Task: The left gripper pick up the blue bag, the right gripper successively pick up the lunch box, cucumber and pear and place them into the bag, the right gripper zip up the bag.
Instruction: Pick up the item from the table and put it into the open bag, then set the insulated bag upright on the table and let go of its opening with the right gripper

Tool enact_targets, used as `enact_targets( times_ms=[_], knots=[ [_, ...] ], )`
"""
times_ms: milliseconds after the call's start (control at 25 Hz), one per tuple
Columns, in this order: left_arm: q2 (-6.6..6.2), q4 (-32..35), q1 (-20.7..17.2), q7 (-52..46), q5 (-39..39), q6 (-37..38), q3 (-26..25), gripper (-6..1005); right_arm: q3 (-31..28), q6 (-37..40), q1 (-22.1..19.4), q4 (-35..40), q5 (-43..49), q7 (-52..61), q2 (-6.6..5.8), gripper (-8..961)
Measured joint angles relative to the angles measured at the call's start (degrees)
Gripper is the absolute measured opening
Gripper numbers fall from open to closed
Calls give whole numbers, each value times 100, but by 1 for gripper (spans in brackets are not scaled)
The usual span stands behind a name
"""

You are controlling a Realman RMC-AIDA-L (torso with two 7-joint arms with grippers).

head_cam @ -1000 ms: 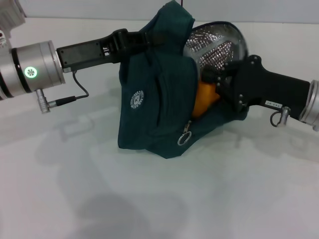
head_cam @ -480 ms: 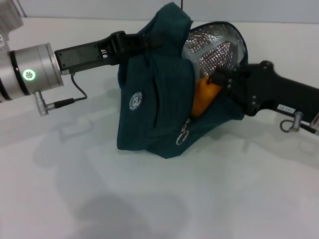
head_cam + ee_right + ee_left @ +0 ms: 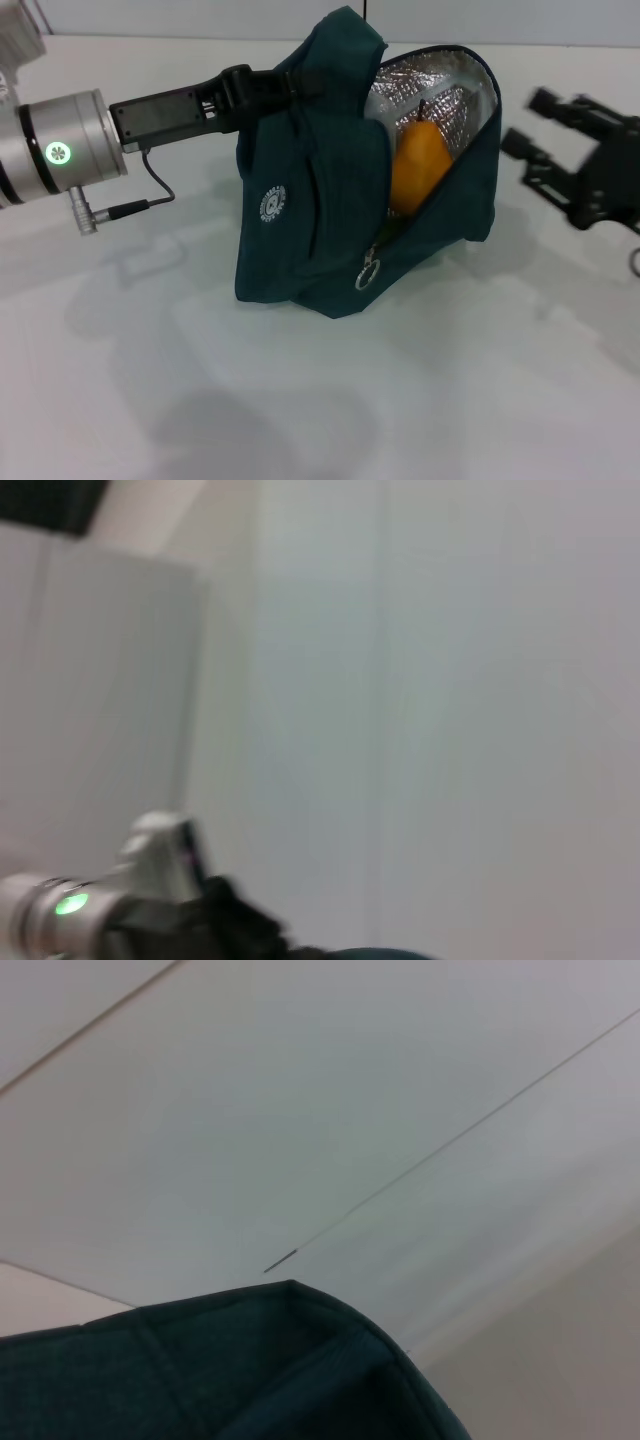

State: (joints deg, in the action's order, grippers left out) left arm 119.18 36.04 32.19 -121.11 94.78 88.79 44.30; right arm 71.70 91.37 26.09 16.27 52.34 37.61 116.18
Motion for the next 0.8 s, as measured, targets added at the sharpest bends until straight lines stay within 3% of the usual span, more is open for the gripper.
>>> enact_targets(
  times_ms=[200,400,520,800],
  knots=[
    [0,1,-82,0,-14,-1,-5,55,-22,-2,-584,-3,-525,-108,-56,538],
    [0,0,-119,0,-26,-2,-15,55,-27,-525,-838,-10,-912,-255,-65,617],
    [0,0,-102,0,-37,-3,-22,55,90,-1061,-581,1,-896,-257,-61,664],
    [0,-1,-97,24,-74,-49,-33,55,600,-2597,337,-9,-875,-251,-6,666]
  ],
)
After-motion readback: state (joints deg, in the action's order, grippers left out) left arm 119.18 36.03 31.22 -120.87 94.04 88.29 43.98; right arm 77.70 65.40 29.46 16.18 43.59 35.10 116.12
